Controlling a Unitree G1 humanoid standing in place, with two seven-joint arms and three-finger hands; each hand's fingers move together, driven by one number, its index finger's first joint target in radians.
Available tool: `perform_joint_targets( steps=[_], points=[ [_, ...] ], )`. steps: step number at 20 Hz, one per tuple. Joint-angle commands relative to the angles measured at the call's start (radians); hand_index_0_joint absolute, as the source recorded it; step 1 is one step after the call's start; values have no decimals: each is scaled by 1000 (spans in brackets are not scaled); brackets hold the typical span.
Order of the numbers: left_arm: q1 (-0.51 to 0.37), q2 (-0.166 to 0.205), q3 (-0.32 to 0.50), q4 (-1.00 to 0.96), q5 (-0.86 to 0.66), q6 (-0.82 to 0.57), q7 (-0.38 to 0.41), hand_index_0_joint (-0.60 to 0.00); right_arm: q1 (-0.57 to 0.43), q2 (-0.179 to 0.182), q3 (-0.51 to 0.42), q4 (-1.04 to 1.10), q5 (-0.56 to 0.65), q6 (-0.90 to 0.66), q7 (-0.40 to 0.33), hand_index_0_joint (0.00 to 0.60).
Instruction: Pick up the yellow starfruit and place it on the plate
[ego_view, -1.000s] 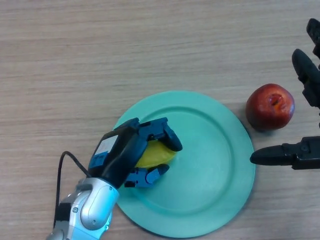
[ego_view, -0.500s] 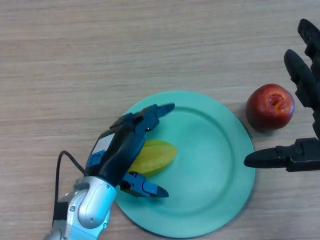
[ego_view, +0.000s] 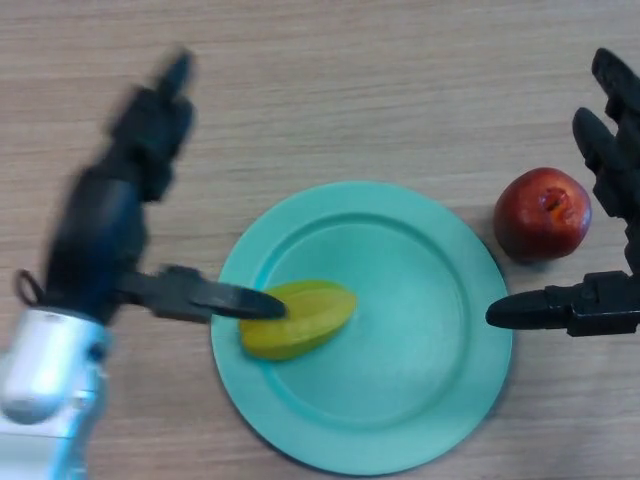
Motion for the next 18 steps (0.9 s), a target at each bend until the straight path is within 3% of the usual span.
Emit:
perform_joint_targets(
  steps=[1,3,14,18],
  points=[
    [-12,59,131,-39,-111,-147,-13,0,-32,-19,-25,-36,-38,-165,-15,0],
    [6,80,168,11,-97,-181,-7,0,-35,-20,-24,-17,-37,-181,-10,0],
    [39,76,185,-20,-47,-118,10,0,-66,-16,10,39,-33,-212,-14,0],
    [39,75,188,1,-93,-132,-5,0,-87,-21,11,106,-62,-261,-9,0]
  ],
)
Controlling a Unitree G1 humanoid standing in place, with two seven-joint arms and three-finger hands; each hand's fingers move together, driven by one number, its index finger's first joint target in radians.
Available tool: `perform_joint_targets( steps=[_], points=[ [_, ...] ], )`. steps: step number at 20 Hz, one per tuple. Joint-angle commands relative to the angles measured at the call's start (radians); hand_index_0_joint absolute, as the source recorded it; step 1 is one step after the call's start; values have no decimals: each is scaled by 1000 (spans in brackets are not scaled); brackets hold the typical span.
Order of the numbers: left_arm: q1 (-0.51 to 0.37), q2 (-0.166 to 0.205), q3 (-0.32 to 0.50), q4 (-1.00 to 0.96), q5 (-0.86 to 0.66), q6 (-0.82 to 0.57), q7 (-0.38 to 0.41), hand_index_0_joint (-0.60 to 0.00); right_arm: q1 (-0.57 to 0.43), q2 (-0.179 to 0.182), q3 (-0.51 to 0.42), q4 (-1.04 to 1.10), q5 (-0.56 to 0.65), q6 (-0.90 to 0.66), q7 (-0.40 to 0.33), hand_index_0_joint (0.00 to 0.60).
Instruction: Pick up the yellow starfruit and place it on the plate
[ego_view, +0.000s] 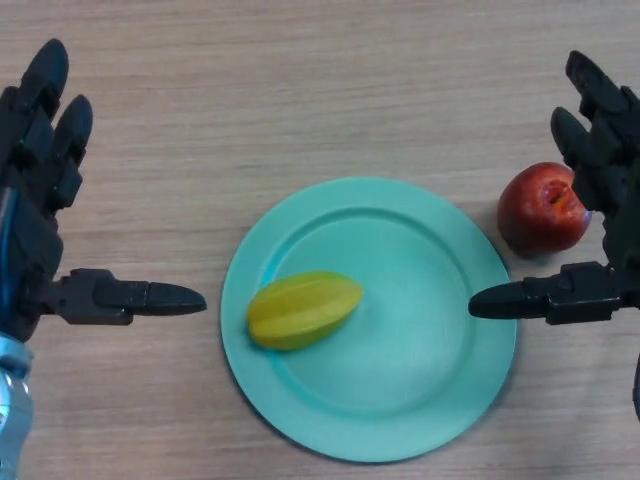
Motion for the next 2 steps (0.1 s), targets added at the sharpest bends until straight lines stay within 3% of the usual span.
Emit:
perform_joint_targets(
  steps=[1,2],
  points=[
    [-26,37,59,-32,3,-105,-2,0,-30,-24,-30,-27,-17,-170,-7,0],
    [-29,38,57,-27,7,-111,1,0,-34,-25,-33,-16,-10,-175,-4,0]
  ],
)
